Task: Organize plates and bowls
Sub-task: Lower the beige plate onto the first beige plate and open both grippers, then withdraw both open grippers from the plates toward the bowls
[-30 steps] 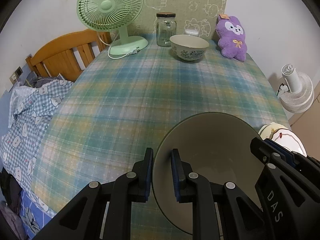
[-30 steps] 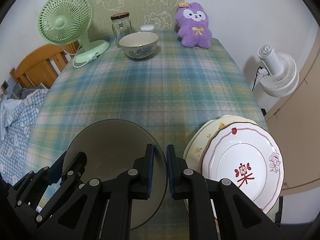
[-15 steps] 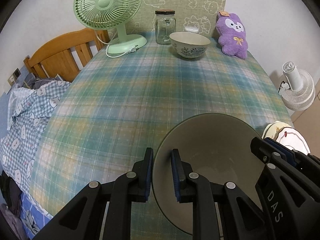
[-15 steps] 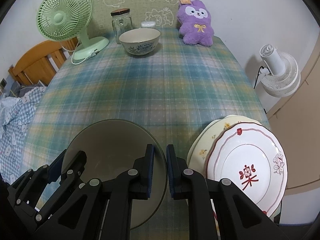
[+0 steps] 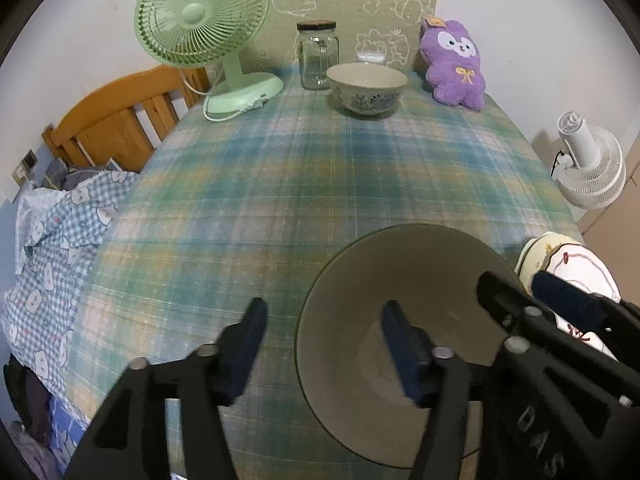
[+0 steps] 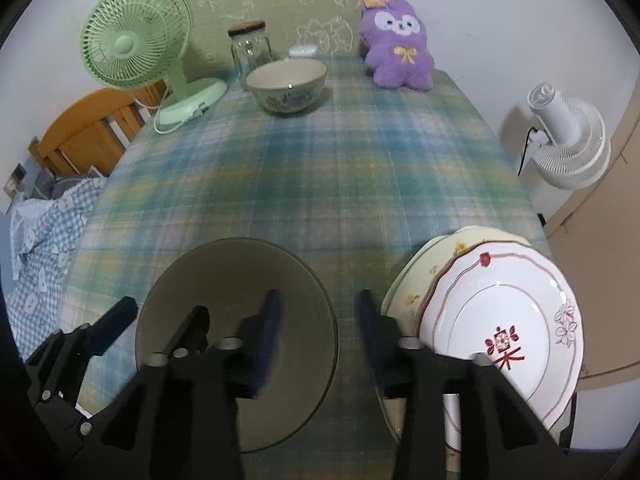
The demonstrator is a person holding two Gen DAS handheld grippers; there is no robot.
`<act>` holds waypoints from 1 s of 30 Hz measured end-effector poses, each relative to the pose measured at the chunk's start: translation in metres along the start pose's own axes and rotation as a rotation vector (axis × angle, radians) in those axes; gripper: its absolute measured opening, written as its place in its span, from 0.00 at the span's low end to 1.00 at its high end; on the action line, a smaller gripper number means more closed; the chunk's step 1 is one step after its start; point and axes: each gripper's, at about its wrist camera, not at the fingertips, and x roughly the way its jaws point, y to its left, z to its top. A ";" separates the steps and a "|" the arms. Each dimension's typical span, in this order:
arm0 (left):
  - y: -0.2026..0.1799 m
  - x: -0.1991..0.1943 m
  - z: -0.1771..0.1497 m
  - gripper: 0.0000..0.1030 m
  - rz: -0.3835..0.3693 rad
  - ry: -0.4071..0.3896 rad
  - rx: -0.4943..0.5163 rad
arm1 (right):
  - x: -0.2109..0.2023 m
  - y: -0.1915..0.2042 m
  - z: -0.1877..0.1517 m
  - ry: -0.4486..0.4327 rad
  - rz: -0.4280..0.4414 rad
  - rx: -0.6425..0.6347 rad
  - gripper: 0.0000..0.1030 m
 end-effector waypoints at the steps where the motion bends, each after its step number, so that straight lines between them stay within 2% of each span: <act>1: -0.001 -0.003 0.000 0.66 -0.008 -0.008 0.001 | -0.003 0.001 0.000 -0.011 0.004 -0.004 0.56; 3: -0.001 -0.009 0.001 0.70 -0.013 -0.022 -0.003 | -0.008 0.001 0.002 -0.022 0.021 -0.008 0.61; 8: -0.003 -0.023 0.005 0.73 -0.002 -0.047 0.016 | -0.019 0.001 0.005 -0.034 0.035 -0.024 0.63; 17: -0.004 -0.055 0.020 0.75 0.007 -0.116 0.003 | -0.059 -0.001 0.015 -0.126 0.062 -0.048 0.63; 19: -0.004 -0.062 0.024 0.80 0.028 -0.129 -0.003 | -0.068 -0.001 0.018 -0.138 0.065 -0.043 0.63; 22: -0.006 -0.077 0.031 0.82 0.058 -0.171 0.013 | -0.081 -0.003 0.025 -0.168 0.079 -0.039 0.64; 30: 0.001 -0.105 0.051 0.82 0.016 -0.230 0.008 | -0.114 -0.001 0.046 -0.243 0.060 -0.040 0.70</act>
